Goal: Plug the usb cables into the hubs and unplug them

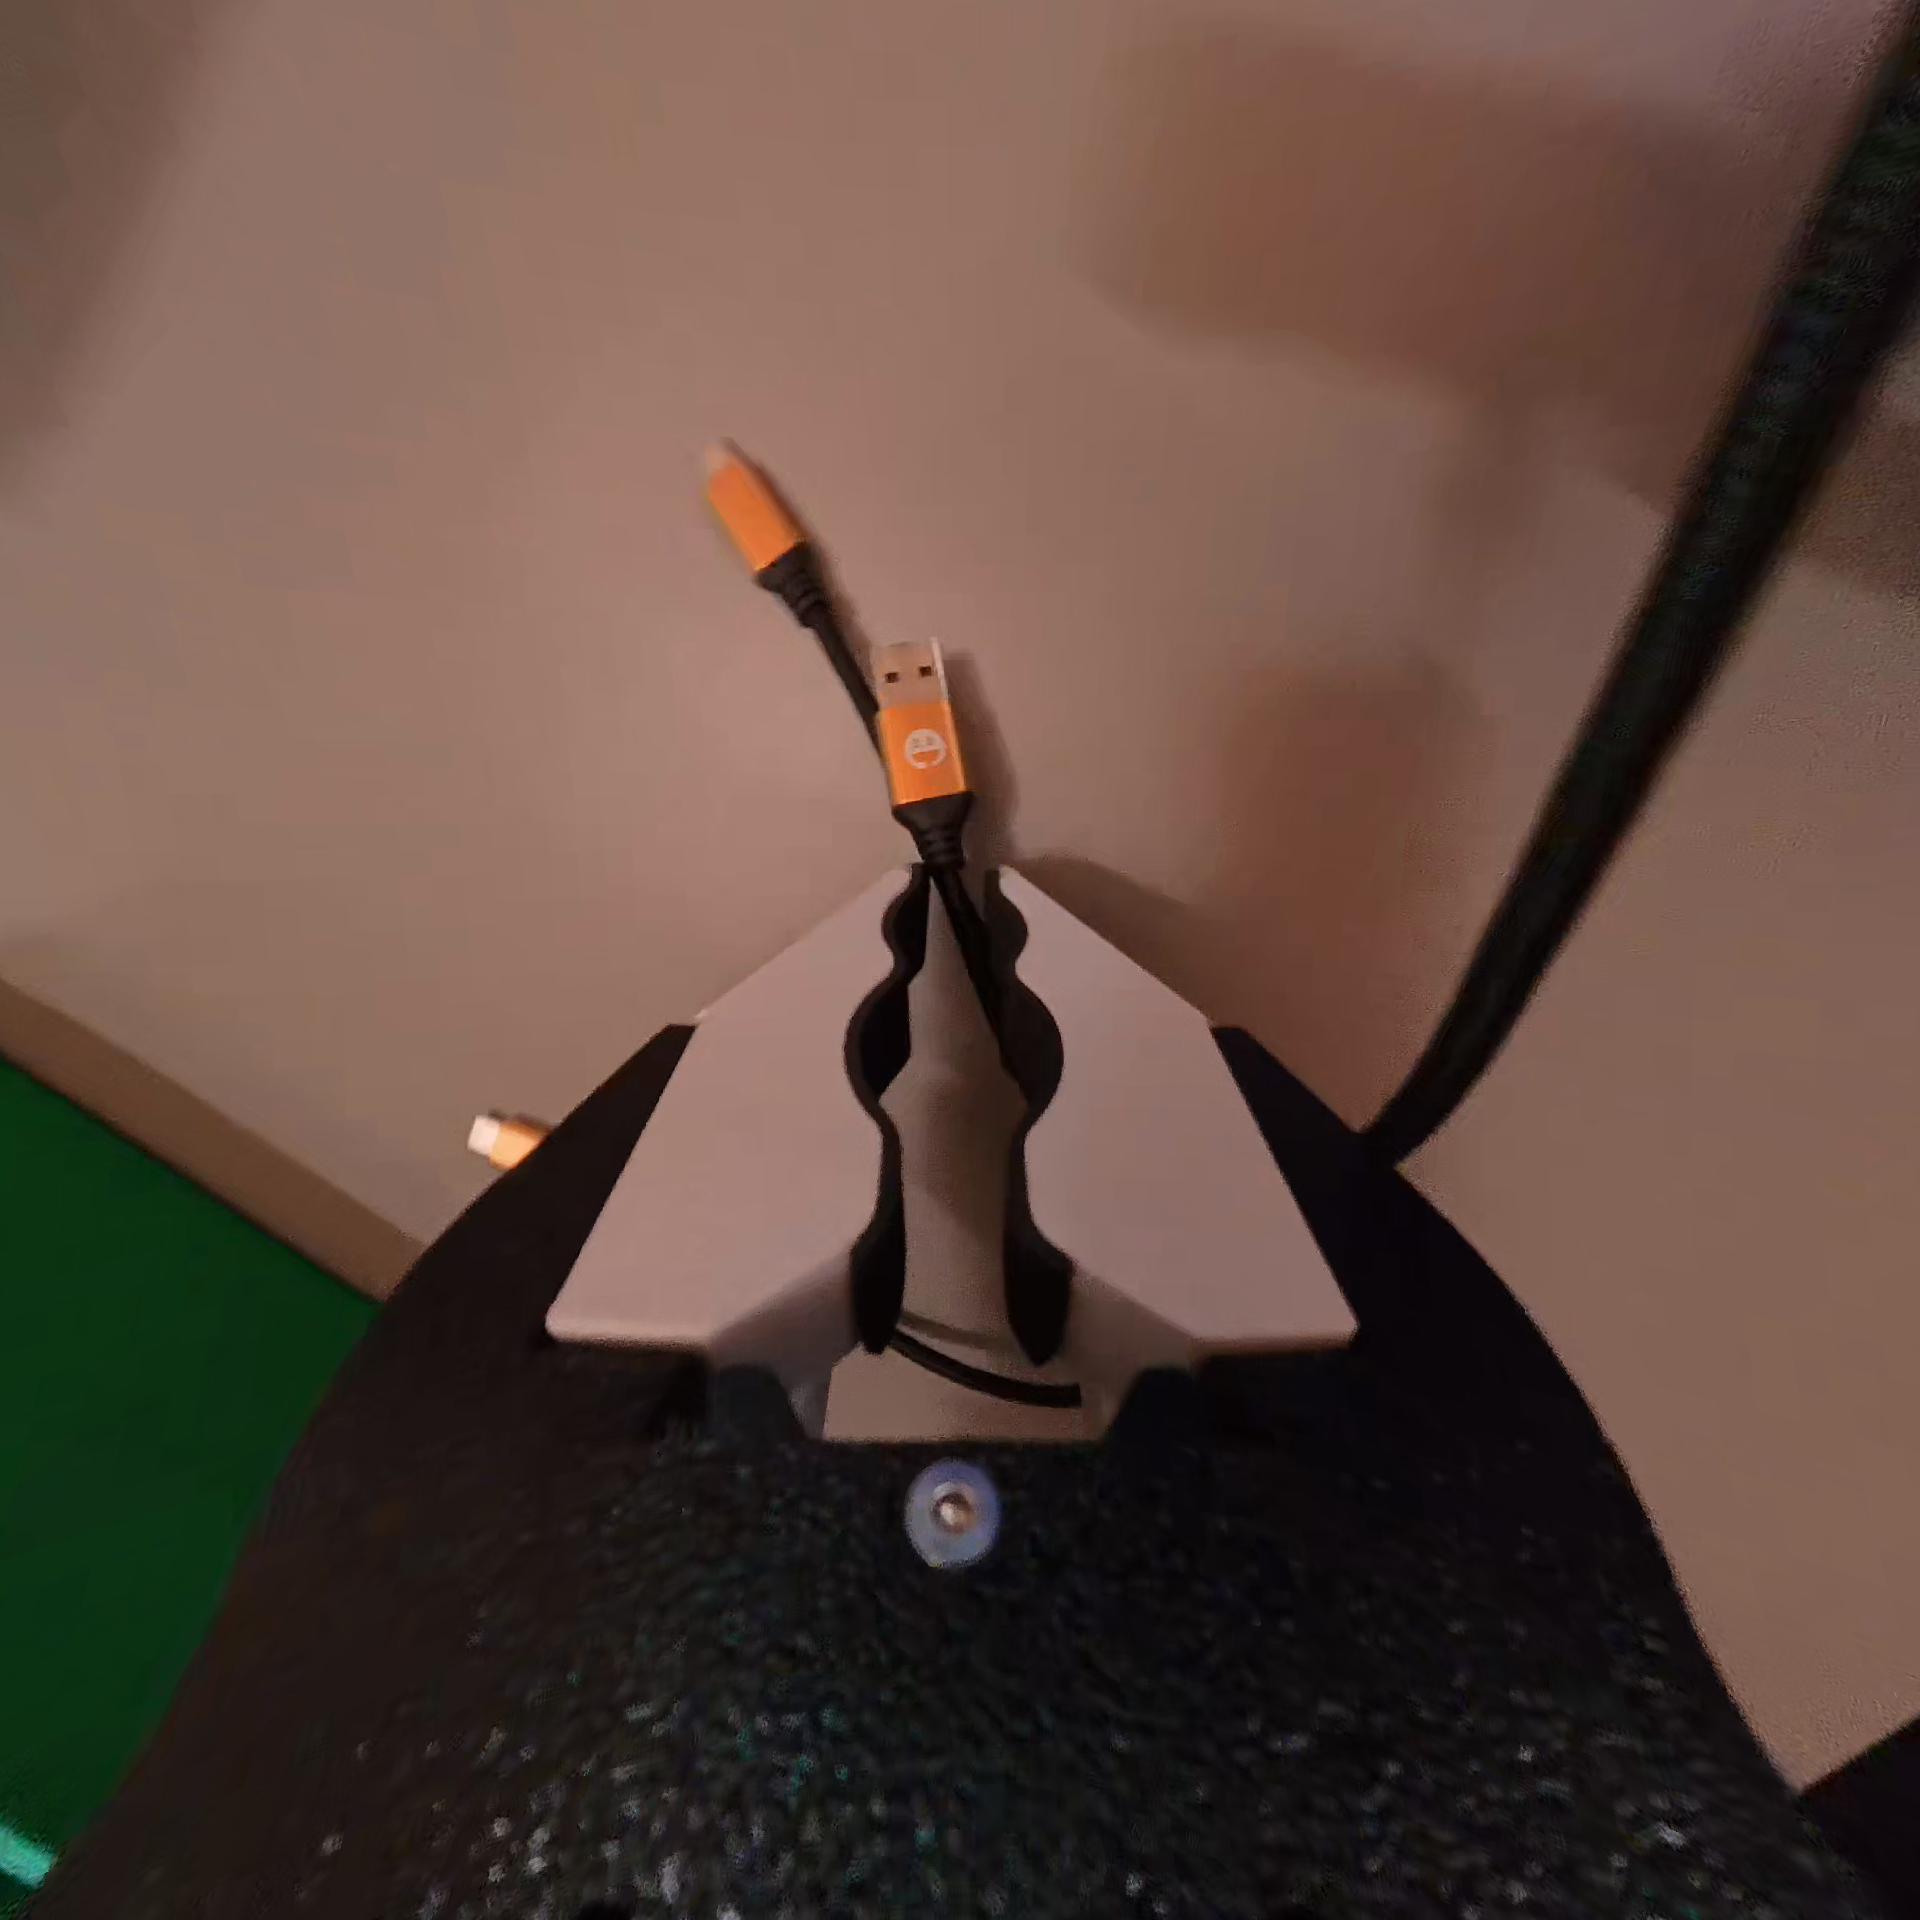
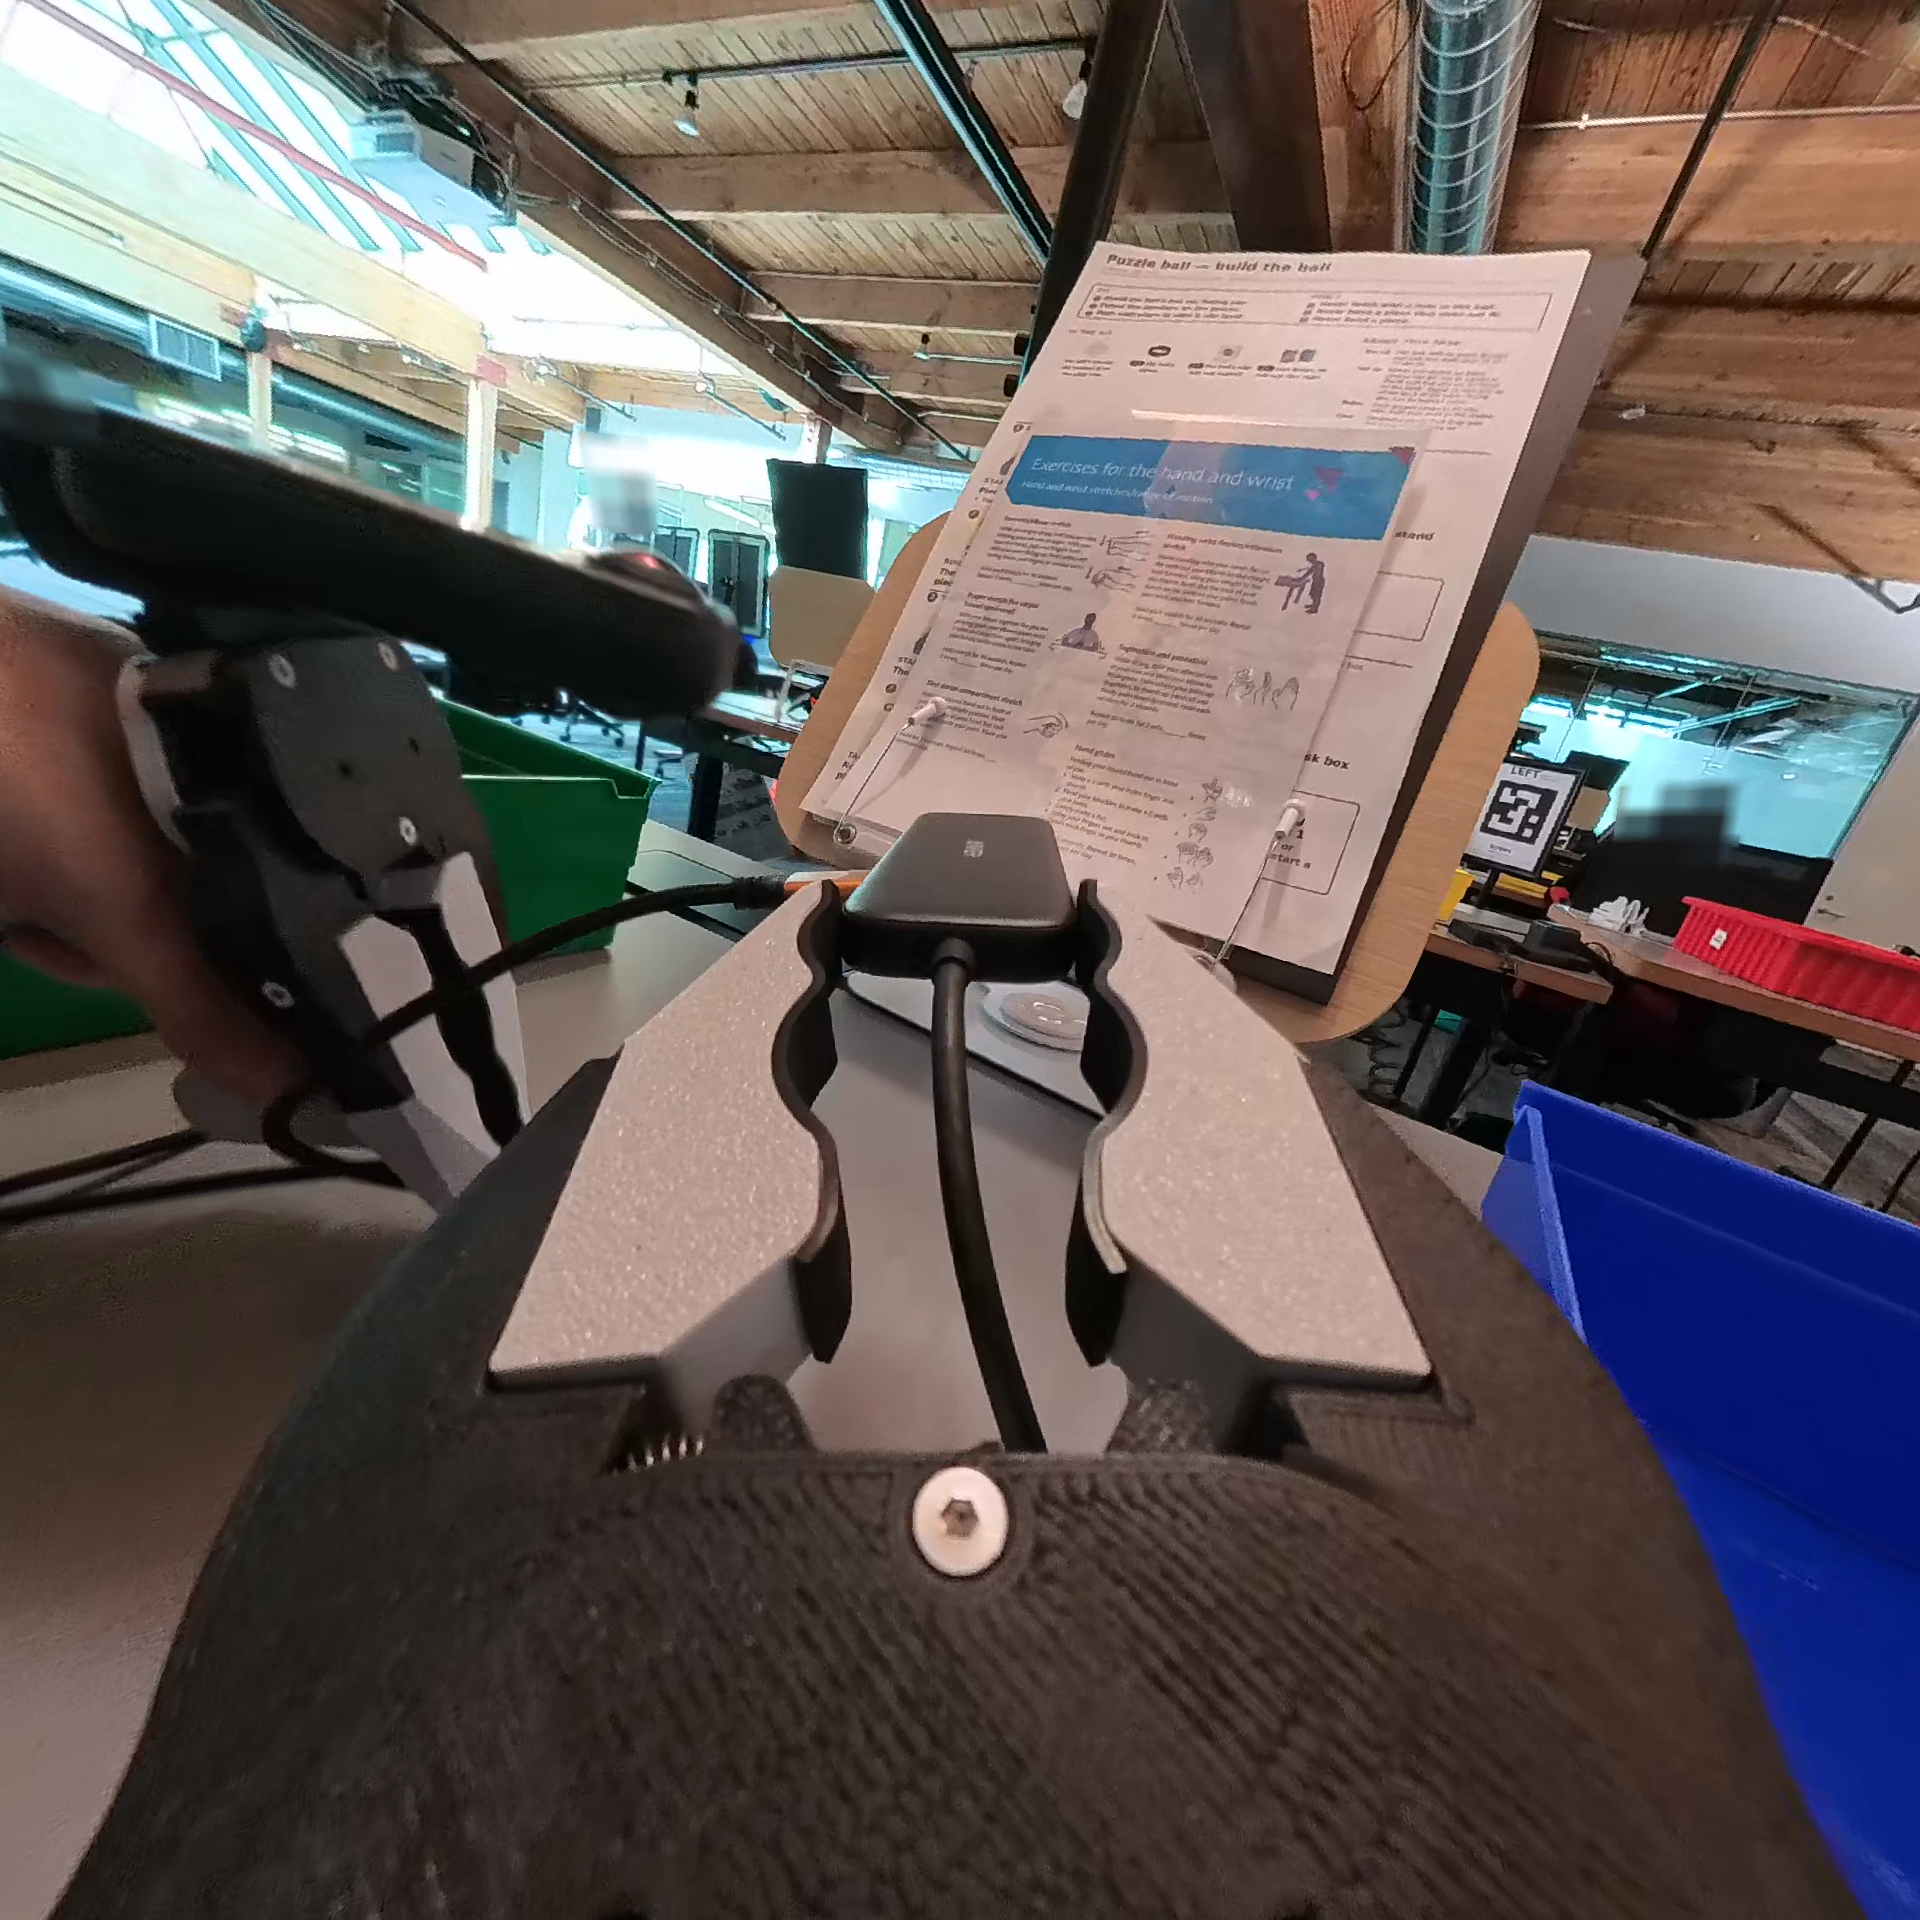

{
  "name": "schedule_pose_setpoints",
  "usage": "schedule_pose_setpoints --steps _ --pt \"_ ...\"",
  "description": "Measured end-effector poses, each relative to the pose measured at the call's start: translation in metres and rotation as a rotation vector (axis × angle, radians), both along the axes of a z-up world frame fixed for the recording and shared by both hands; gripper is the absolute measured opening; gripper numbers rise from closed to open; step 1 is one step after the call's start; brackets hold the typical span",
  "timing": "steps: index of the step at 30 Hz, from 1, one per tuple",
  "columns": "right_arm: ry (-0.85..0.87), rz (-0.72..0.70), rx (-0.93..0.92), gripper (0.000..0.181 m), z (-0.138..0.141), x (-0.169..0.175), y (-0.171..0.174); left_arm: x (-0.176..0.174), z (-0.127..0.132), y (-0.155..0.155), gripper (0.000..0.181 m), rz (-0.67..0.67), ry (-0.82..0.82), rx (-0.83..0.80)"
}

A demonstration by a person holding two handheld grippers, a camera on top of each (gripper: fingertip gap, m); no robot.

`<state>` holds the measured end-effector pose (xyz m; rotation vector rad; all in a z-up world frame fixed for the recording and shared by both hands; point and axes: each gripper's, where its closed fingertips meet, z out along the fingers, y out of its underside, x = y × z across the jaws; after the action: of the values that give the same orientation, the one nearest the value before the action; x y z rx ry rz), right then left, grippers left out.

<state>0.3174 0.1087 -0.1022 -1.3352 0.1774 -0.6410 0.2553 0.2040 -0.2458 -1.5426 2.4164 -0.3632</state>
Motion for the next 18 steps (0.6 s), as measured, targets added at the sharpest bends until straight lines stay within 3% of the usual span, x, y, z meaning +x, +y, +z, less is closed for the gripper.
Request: schedule_pose_setpoints --steps 1,8,12,14,18 --pt "0.008 0.002 0.004 0.044 0.0 0.001 0.0 0.001 0.006 0.004 0.005 -0.011 -0.031 0.016" --pt "0.049 0.024 0.028 0.044 0.0 0.002 -0.001 0.011 0.066 0.018 0.003 -0.061 -0.304 0.091" --pt "0.068 0.03 0.027 0.044 -0.003 0.003 0.0 0.014 0.086 0.024 0.002 -0.046 -0.387 0.118" --pt "0.068 0.028 0.026 0.044 -0.003 0.004 0.0 0.012 0.087 0.024 0.003 -0.064 -0.401 0.132" --pt "0.063 0.029 0.021 0.044 -0.003 0.003 0.0 -0.001 0.066 0.01 0.003 -0.135 -0.293 0.047"
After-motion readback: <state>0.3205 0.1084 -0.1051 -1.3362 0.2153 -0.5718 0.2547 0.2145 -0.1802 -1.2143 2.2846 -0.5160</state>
